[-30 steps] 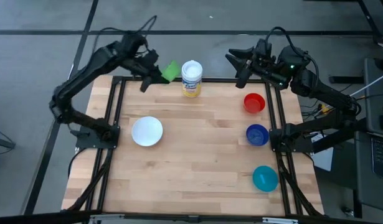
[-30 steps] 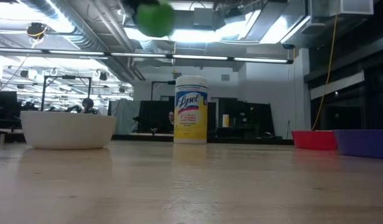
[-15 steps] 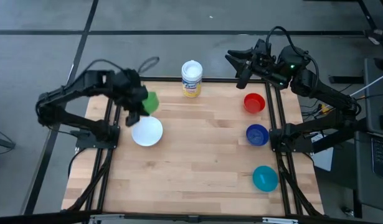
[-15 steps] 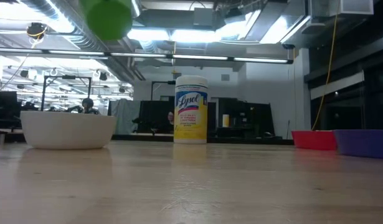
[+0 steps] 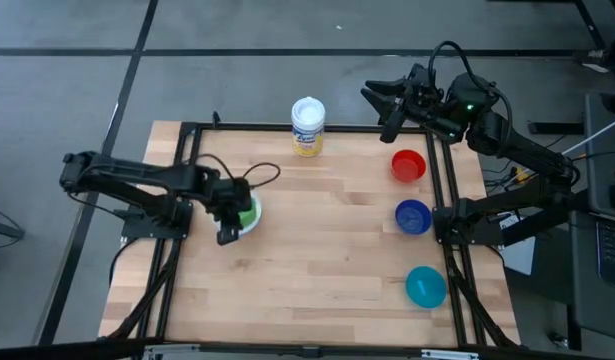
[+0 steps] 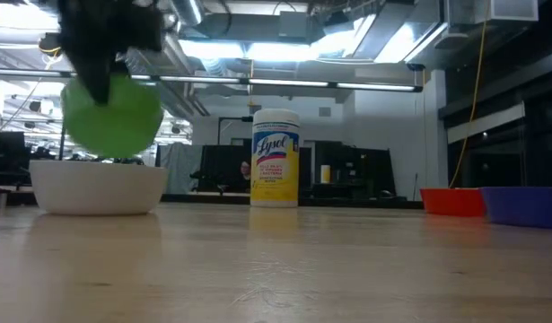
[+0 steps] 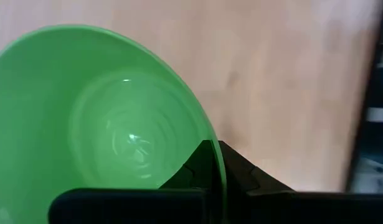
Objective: Nest bowls inside each other
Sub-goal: Stack the green bowl on top of the white bowl on the table, then stack the red bowl on top of the green bowl on the table
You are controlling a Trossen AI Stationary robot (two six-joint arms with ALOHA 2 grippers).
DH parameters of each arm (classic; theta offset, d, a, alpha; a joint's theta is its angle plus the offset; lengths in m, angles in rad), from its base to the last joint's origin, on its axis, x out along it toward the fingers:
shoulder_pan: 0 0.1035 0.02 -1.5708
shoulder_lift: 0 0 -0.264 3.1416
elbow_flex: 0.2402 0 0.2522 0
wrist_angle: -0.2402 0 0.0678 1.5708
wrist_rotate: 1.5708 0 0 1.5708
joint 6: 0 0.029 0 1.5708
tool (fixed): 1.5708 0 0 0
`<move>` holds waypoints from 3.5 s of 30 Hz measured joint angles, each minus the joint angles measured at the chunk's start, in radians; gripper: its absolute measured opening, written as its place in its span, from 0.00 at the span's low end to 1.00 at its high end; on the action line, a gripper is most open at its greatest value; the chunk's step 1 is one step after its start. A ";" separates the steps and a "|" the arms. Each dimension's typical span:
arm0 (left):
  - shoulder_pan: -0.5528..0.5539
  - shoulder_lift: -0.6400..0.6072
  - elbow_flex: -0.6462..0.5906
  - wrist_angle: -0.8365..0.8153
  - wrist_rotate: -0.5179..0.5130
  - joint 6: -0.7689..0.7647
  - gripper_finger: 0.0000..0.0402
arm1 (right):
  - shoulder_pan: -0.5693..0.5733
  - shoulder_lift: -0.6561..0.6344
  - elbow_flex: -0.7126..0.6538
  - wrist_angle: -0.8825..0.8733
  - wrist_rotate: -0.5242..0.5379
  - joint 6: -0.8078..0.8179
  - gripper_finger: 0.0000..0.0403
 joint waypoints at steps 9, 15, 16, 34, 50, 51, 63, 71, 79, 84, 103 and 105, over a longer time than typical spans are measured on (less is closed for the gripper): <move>-0.009 0.001 -0.117 0.041 -0.138 -0.050 0.00 | 0.000 0.000 0.000 0.000 -0.025 0.014 0.27; -0.004 0.001 -0.117 0.055 -0.170 -0.029 0.00 | 0.000 0.000 0.000 0.000 -0.025 0.014 0.29; 0.002 0.001 -0.117 0.056 -0.171 -0.026 0.00 | 0.000 0.000 0.000 0.000 -0.025 0.014 0.30; 0.051 0.001 -0.117 0.079 -0.081 0.052 0.29 | 0.000 0.000 0.000 0.000 -0.021 0.014 0.27; 0.190 -0.004 0.200 0.208 -0.173 0.107 0.40 | 0.000 0.000 0.001 -0.046 -0.022 0.053 0.32; 0.212 -0.005 0.237 0.233 -0.173 0.116 0.40 | 0.000 0.000 0.001 -0.079 -0.021 0.068 0.31; 0.411 -0.005 0.561 0.551 -0.139 0.224 0.40 | 0.018 0.112 0.001 -0.358 -0.067 0.175 0.28; 0.477 -0.014 0.631 0.561 -0.093 0.243 0.40 | 0.018 0.233 0.001 -0.567 -0.101 0.222 0.34; 0.498 -0.022 0.631 0.499 -0.090 0.245 0.40 | 0.008 0.320 0.001 -0.873 -0.012 0.270 0.37; 0.498 -0.022 0.631 0.468 -0.113 0.245 0.40 | -0.027 0.325 0.000 -1.019 0.050 0.288 0.35; 0.661 -0.022 0.630 0.456 0.147 0.245 0.40 | -0.184 0.317 -0.411 -0.908 -0.064 0.497 0.38; 0.685 -0.022 0.630 0.456 0.185 0.243 0.40 | -0.188 0.317 -0.420 -0.904 -0.066 0.510 0.40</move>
